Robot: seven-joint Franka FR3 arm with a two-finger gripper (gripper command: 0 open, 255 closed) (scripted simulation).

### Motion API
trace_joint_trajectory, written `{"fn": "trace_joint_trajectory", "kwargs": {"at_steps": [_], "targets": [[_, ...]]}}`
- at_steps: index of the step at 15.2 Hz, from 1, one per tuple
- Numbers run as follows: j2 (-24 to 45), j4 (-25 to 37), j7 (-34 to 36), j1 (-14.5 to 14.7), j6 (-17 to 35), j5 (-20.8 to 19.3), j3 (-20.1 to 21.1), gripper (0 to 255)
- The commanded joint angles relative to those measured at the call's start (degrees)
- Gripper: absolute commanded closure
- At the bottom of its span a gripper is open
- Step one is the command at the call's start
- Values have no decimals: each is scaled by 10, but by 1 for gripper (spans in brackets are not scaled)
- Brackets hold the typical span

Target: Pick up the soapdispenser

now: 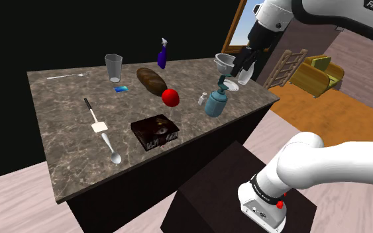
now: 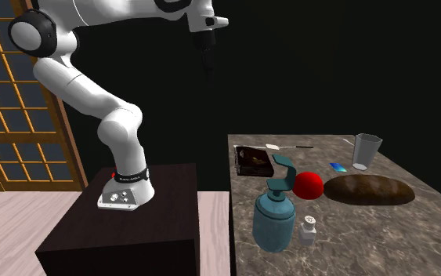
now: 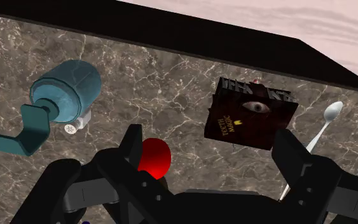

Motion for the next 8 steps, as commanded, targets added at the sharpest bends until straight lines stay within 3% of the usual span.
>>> {"fn": "trace_joint_trajectory", "kwargs": {"at_steps": [1,8], "targets": [[0,0,0,0,0,0,0,0],[24,-66,-55,-27,117,-34,-70,0]]}}
